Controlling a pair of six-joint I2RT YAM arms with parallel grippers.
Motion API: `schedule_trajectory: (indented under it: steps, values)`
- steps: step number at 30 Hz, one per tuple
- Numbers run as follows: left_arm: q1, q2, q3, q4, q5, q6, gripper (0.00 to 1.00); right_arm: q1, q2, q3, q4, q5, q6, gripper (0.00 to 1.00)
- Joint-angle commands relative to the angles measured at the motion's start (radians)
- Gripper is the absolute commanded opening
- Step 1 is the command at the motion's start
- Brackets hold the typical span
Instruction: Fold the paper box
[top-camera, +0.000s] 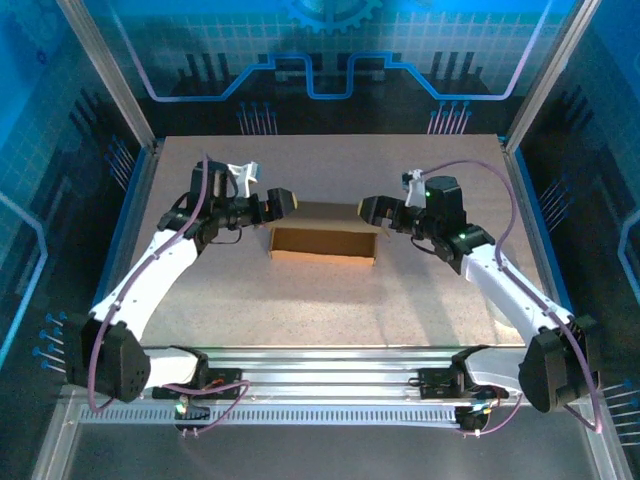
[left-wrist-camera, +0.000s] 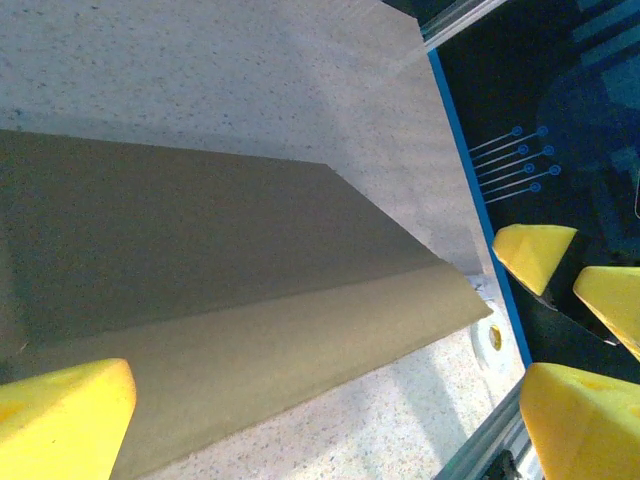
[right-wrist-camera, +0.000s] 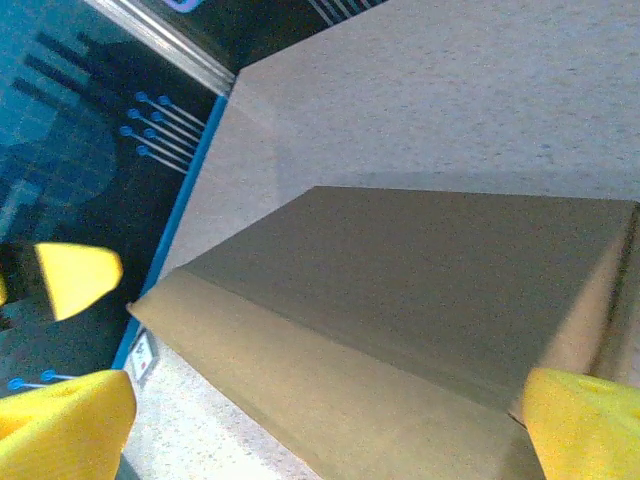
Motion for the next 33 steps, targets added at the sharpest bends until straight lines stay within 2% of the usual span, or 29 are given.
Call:
schedule_trajectory:
  steps: [1, 4, 10, 16, 24, 33]
  values:
    - [0.007, 0.055, 0.051, 0.035, 0.086, -0.022, 0.99, 0.008, 0.054, 0.071, 0.064, -0.107, 0.000, 1.00]
    - [0.007, 0.101, 0.062, 0.028, 0.091, -0.005, 0.99, 0.011, 0.121, 0.116, 0.046, -0.160, 0.008, 1.00]
    - [0.007, 0.139, 0.041, 0.034, 0.078, 0.007, 0.99, 0.038, 0.200, 0.130, 0.047, -0.174, 0.040, 1.00]
    - [0.006, 0.146, -0.042, 0.095, 0.079, -0.005, 0.99, 0.067, 0.220, 0.094, 0.006, -0.132, 0.033, 1.00]
    - [0.000, 0.144, -0.135, 0.160, 0.077, -0.024, 0.99, 0.075, 0.223, 0.020, 0.044, -0.101, 0.048, 1.00]
    - [-0.041, 0.142, -0.196, 0.182, 0.007, 0.004, 0.99, 0.096, 0.235, -0.026, 0.043, -0.058, 0.042, 1.00]
